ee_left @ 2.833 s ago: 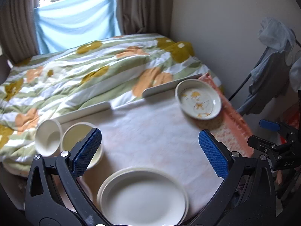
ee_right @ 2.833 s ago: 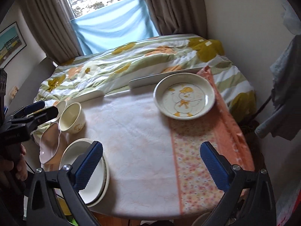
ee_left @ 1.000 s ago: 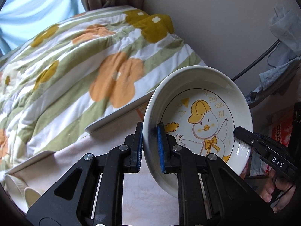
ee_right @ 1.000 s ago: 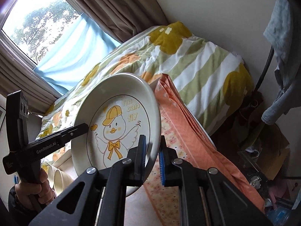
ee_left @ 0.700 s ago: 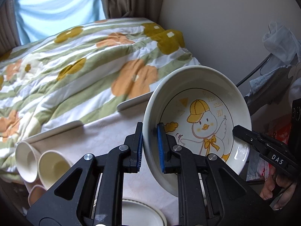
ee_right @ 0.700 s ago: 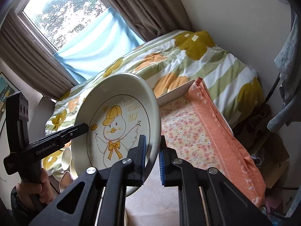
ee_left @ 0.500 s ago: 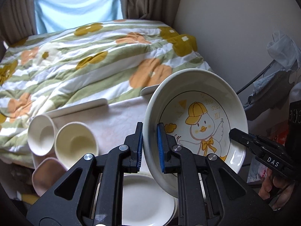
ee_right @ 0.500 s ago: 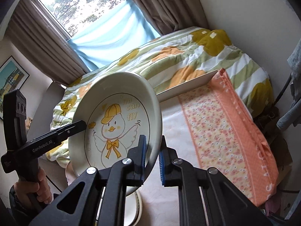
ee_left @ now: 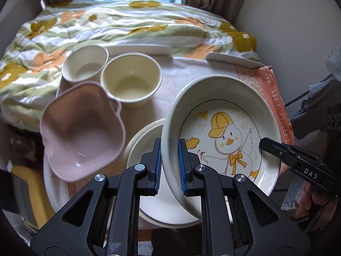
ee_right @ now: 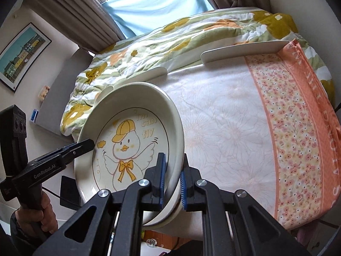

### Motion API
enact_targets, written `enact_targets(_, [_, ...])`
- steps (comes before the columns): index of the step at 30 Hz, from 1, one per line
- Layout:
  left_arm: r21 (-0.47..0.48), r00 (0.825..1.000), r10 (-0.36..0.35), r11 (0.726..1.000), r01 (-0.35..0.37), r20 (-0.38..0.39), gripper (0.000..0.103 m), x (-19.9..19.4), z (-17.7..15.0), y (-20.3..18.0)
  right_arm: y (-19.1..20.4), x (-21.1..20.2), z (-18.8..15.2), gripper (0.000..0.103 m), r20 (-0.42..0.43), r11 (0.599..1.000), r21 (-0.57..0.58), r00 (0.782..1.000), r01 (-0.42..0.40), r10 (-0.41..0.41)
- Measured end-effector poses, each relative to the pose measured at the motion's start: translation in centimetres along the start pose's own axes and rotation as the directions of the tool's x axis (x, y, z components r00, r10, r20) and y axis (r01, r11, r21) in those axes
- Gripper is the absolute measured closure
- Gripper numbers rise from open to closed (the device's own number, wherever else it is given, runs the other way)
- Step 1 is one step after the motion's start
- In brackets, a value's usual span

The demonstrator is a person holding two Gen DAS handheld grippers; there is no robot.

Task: Organize plates and bowls
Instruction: 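Lower the small duck plate with the left gripper onto the plate stack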

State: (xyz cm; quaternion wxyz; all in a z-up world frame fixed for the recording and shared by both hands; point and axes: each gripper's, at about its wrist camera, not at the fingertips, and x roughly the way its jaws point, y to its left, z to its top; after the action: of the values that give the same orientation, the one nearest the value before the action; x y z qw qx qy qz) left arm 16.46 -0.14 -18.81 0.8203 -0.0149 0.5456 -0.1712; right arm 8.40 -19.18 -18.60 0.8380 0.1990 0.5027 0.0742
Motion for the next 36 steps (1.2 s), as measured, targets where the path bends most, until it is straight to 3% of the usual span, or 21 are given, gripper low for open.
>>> enact_targets(9, [-0.093, 0.997, -0.019, 0.996, 0.012, -0.075, 0.091, 4.7, -4.9, 1.5, -0.9, 3.0, -2.0, 0.091, -0.047, 0.998, -0.067, 0.999, 0.020, -0.023])
enact_targets(21, [-0.094, 0.995, 0.009, 0.995, -0.018, -0.100, 0.088, 6.8, -5.0, 1.8, -0.9, 4.5, -2.4, 0.091, -0.064, 0.997, -0.073, 0.998, 0.014, -0.019])
enact_targets(28, [-0.064, 0.993, 0.058, 0.996, -0.064, -0.102, 0.087, 7.3, -4.7, 1.3, -0.7, 4.7, -2.3, 0.091, -0.062, 0.996, -0.087, 0.998, 0.025, -0.030])
enact_targets(36, [0.028, 0.980, 0.185, 0.983, -0.183, -0.079, 0.086, 7.1, -4.7, 0.2, 0.0, 5.1, -2.4, 0.091, -0.066, 0.992, -0.120, 0.996, 0.048, -0.057])
